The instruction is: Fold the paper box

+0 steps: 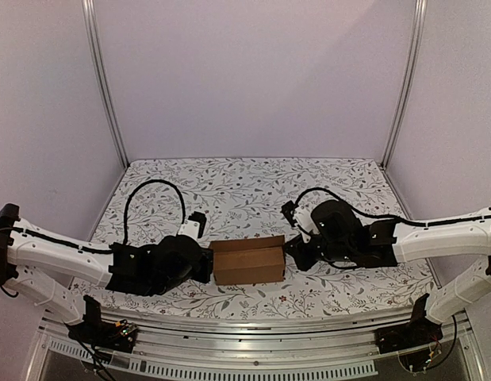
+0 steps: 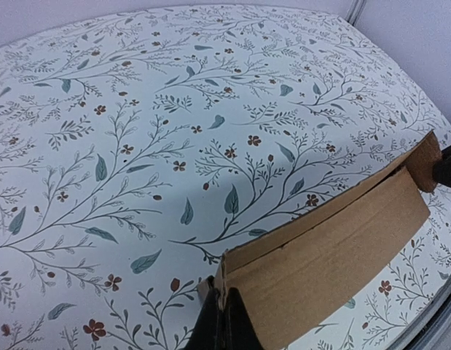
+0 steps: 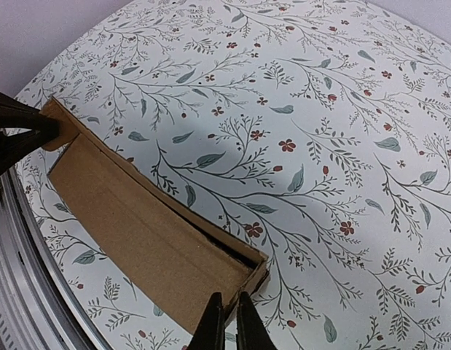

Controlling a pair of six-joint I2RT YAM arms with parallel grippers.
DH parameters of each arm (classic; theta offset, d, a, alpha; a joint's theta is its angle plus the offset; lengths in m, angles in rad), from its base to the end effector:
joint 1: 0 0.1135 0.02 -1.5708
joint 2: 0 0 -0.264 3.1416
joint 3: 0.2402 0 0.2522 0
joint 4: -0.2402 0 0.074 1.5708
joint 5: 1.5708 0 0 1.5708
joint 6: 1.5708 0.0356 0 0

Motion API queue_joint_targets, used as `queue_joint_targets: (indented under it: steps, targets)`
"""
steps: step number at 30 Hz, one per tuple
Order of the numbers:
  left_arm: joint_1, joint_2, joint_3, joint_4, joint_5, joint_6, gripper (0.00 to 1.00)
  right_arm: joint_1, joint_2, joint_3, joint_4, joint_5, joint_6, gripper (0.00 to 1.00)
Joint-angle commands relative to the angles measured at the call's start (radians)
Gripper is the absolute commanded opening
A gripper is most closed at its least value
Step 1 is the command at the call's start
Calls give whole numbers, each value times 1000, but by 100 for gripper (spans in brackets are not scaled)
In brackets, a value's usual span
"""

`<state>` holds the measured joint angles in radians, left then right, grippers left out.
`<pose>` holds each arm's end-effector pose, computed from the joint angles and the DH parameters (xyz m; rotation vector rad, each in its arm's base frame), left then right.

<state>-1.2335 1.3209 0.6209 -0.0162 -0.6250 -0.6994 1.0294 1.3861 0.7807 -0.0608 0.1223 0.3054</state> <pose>0.1051 -0.2369 0.1898 0.2607 2.1443 -0.4084 0.1547 0.2489 0.2154 -0.7493 2.1715 0.5801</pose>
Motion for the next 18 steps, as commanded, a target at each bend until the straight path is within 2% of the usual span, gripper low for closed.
queue_joint_targets:
  steps: [1,7,18]
  targets:
    - [-24,28,-4,-77,28,6,0,18,17,28,-14,13,17,5]
    - [-26,37,2,-77,28,7,0,23,20,28,-20,18,20,0]
    - [-27,45,6,-76,28,7,0,48,35,46,-18,10,23,0]
